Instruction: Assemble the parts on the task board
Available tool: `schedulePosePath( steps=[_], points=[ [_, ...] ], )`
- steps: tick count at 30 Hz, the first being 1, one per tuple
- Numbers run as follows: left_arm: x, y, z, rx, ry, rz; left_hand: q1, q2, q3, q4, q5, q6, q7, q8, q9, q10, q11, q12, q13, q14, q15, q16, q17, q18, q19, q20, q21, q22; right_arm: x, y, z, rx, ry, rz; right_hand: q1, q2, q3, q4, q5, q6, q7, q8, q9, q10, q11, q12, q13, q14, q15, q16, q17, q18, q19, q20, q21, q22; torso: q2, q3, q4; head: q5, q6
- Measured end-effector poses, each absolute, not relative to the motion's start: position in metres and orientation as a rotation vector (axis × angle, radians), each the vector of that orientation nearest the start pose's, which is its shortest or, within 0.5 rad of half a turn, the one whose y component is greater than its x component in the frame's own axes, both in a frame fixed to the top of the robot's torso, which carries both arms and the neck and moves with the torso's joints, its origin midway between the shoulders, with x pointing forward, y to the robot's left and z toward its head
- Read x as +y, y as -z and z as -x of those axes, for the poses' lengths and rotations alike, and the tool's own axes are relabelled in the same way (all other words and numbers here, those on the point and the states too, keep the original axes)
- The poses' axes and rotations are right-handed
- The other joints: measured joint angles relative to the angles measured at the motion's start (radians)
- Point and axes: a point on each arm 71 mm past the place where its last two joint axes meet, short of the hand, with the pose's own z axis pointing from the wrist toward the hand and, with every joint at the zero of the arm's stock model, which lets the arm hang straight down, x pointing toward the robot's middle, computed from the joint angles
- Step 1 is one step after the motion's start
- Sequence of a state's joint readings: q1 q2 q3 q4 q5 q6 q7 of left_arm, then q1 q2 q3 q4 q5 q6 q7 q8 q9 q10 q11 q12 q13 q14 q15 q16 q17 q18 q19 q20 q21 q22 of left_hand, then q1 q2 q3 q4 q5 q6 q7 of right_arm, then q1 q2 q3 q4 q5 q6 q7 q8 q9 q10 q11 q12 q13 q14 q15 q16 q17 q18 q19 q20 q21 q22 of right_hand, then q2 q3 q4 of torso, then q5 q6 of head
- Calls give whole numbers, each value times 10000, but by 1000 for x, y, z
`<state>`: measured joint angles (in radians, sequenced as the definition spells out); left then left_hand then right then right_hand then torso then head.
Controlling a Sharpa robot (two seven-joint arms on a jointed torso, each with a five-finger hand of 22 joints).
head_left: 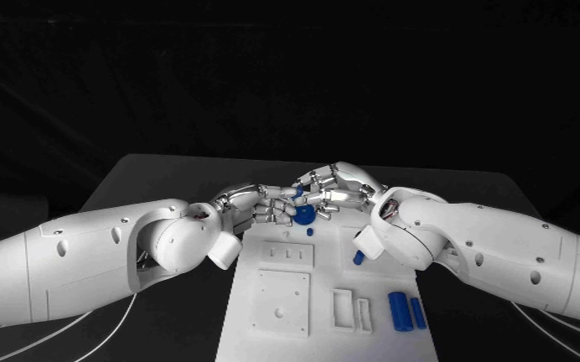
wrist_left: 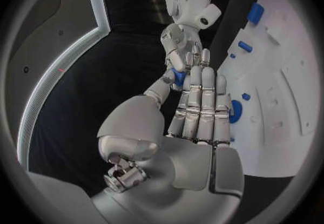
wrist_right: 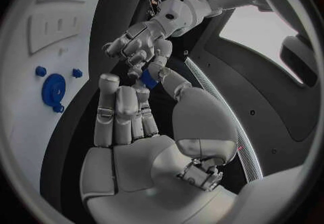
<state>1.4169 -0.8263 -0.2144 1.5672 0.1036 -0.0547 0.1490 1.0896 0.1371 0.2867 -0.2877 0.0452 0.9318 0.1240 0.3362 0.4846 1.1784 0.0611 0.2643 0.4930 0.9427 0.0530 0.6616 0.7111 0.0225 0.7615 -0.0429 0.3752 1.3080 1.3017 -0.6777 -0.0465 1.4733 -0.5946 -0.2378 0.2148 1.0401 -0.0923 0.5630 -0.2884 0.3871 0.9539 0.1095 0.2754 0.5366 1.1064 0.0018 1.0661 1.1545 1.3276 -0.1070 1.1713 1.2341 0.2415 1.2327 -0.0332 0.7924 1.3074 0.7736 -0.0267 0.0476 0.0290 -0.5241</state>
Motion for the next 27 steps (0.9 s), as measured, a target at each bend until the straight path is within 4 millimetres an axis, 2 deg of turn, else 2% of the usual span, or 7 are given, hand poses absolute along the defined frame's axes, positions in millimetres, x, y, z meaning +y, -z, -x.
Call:
schedulePosePath(
  steps=[12, 15, 23, 25, 27],
  points=[
    [177, 152, -484, 18266, 16466, 10946, -1, -1, 106, -21, -2, 235, -162, 116, 203, 166, -110, 214, 110, 55, -55, 194, 75, -1, 37, -36, 79, -2, -124, 134, -501, 16568, -14265, -3618, 0, 0, 0, 0, 0, 0, 0, 2, 2, 0, 0, 0, -1, 0, 0, 0, -12, 0, 1, 2, 0, 0, 0, 1, 0, -3, -1],
    [177, 152, -484, 18252, 16441, 10952, -1, -2, 128, 1, -2, 256, -183, 153, 218, 167, -110, 260, 127, 60, -60, 238, 90, -149, 36, -36, 79, -2, -125, 134, -501, 16556, -14221, -3568, 0, 0, 0, 0, 0, 0, 0, 2, 4, 0, 0, 0, -2, 0, 0, 0, -12, 1, 2, 3, 0, 0, 0, 1, 2, -3, -9],
    [178, 151, -485, 18140, 16290, 10863, 111, -120, 255, -39, -13, 544, -260, 308, 366, 384, -233, 474, 205, 254, -178, 466, 158, -149, 109, -109, 133, -3, -128, 135, -504, 16509, -13923, -3308, 0, 0, -1, 0, -1, 1, -1, 10, 86, 1, 1, -1, -3, 0, 0, 0, -12, 0, -21, -14, 0, 0, -3, -2, 7, -11, -18],
    [178, 149, -486, 18070, 16269, 10802, 154, -192, 301, -7, 68, 565, -275, 308, 437, 435, -275, 499, 225, 303, -227, 539, 171, -150, 144, -144, 190, -3, -129, 137, -504, 16559, -13802, -3257, 0, 2, 1, 1, 1, 2, -2, 85, 66, 2, 1, -19, -3, 0, 0, 0, -12, 0, -35, -5, 0, 0, -3, -3, 7, -18, -18],
    [178, 148, -487, 18025, 16223, 10746, 112, -234, 408, -4, 394, 598, -241, 367, 527, 473, -312, 611, 242, 345, -269, 622, 182, -150, 201, -201, 208, -3, -129, 139, -503, 16613, -13698, -3155, 1, 2, 1, 1, 1, 3, -2, 90, 35, 2, 1, -19, -3, 0, 0, 0, -12, 0, -35, -4, 0, 0, -3, -4, 7, -29, -18]
  ],
)
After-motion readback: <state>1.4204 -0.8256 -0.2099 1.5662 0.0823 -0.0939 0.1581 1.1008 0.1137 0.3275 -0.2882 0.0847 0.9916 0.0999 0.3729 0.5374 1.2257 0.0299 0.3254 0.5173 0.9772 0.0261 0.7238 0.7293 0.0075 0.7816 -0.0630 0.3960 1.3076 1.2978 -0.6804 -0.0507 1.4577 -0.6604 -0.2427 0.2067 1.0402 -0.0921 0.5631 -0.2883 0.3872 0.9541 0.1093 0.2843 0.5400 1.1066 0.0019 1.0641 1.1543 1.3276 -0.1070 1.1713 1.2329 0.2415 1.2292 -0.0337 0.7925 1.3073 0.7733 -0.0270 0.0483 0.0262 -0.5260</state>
